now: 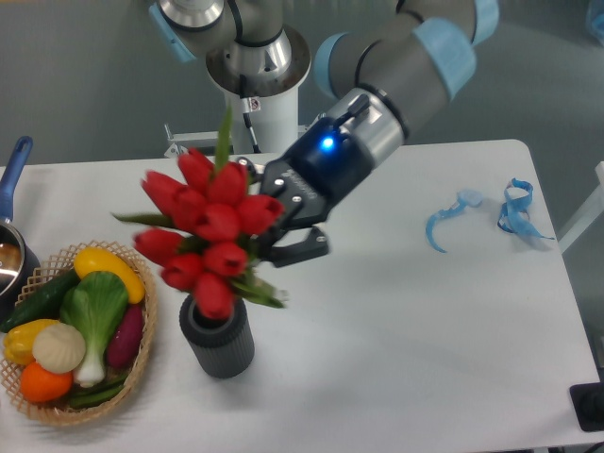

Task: Insert the flowers into the vase
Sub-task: 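Lower the tulip stems down into the black vase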

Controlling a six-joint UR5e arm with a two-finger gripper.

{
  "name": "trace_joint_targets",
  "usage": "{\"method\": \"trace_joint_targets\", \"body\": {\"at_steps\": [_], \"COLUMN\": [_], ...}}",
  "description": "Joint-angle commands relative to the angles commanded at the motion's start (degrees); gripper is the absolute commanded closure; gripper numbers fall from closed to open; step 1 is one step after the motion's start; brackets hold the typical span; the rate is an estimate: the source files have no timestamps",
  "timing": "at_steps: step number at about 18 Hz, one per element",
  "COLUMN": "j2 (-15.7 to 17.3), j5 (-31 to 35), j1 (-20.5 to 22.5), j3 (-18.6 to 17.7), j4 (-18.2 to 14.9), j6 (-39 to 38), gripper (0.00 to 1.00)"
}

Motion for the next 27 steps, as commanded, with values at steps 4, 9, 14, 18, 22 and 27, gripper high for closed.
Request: {"method": "trace_joint_targets", "body": {"at_steps": [4,9,14,18,22,27], "j2": [0.53,-1.05,-2.02,-3.07,-3.95,-6.32], "j5": [-3.80,-3.89,-3.89,-3.80,-3.45,-2.57], "j1": [-0.44,-1.14,-1.23,-1.06,-0.97,0.17], "j3": [-3.62,-2.92,-2.57,-2.83,-4.58,-6.95], "j4": [0.00,0.00,0.00,0.00,-0.09,-0.09], "j6": [2.48,4.05,4.76,5.81,6.60,7.48], "gripper": [0.75,0.75,0.75,0.75,0.75,0.75]}}
